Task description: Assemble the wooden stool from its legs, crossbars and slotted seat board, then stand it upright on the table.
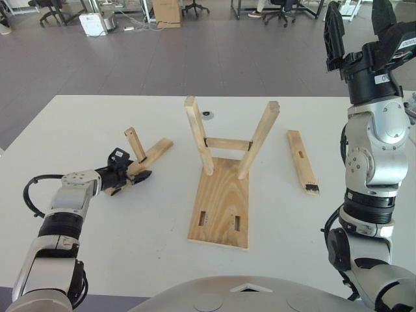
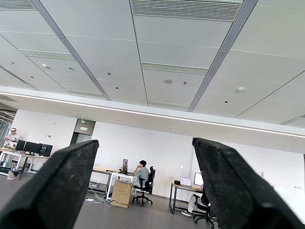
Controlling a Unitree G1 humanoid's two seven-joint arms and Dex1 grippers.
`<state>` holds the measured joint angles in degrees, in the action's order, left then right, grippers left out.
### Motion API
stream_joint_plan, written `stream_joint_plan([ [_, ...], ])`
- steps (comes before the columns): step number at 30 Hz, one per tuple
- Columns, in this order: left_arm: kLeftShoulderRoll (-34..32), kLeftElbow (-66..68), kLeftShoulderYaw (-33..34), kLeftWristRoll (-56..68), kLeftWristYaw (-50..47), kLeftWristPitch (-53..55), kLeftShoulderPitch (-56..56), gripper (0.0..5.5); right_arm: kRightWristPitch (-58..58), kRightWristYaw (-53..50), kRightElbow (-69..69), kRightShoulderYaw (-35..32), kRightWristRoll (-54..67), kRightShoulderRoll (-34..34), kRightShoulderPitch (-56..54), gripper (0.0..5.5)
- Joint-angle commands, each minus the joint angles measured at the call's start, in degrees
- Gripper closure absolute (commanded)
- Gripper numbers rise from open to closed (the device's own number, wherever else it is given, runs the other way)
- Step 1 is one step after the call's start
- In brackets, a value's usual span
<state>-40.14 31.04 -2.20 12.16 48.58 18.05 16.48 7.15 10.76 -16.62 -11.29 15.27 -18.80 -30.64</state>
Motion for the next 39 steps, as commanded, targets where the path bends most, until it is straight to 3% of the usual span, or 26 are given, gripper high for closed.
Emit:
stream_joint_plan([
  [1,0.7,2.7,-2.9,-1.9,2.5,5.8,-5.1,1.69,1.0,-0.4,-0.7,0.0,-0.4,0.2,0.8,1.82],
  [12,-2.2,-3.0,-4.6,0.3,10.9,12.7,-6.9,3.24,0.9,-1.0,-0.8,-0.4,-0.9,0.1,1.1,1.82],
  [16,-1.5,-5.8,-4.6,0.6,10.3,13.3,-7.8,3.45,0.4,-0.8,-0.2,-0.5,-1.0,-0.2,1.0,1.82],
  [20,-2.4,-7.4,3.9,5.5,7.6,13.3,-4.3,3.45,1.4,-0.9,0.0,-1.5,0.8,0.3,0.3,1.82],
  [24,-2.8,-18.6,15.0,17.0,4.9,20.2,10.2,3.46,4.3,-2.1,-0.4,-5.8,10.1,2.8,-2.0,1.82],
  [28,0.1,-30.8,21.5,32.5,1.5,30.7,21.8,3.46,5.4,-1.4,-1.7,-7.9,18.7,4.0,-4.3,1.82],
  [30,1.4,-34.1,22.8,37.2,-1.8,34.4,24.8,3.47,8.0,-1.5,-2.5,-7.9,23.2,4.2,-4.7,1.4],
  [36,6.9,-40.8,21.7,50.5,-7.4,42.5,28.9,3.47,27.0,-2.5,-3.9,-7.2,63.2,5.0,-6.2,0.37],
  [39,9.7,-42.2,20.5,56.2,-9.8,45.1,29.5,3.47,30.1,-4.9,-0.9,-7.2,71.9,4.1,-7.7,0.1],
])
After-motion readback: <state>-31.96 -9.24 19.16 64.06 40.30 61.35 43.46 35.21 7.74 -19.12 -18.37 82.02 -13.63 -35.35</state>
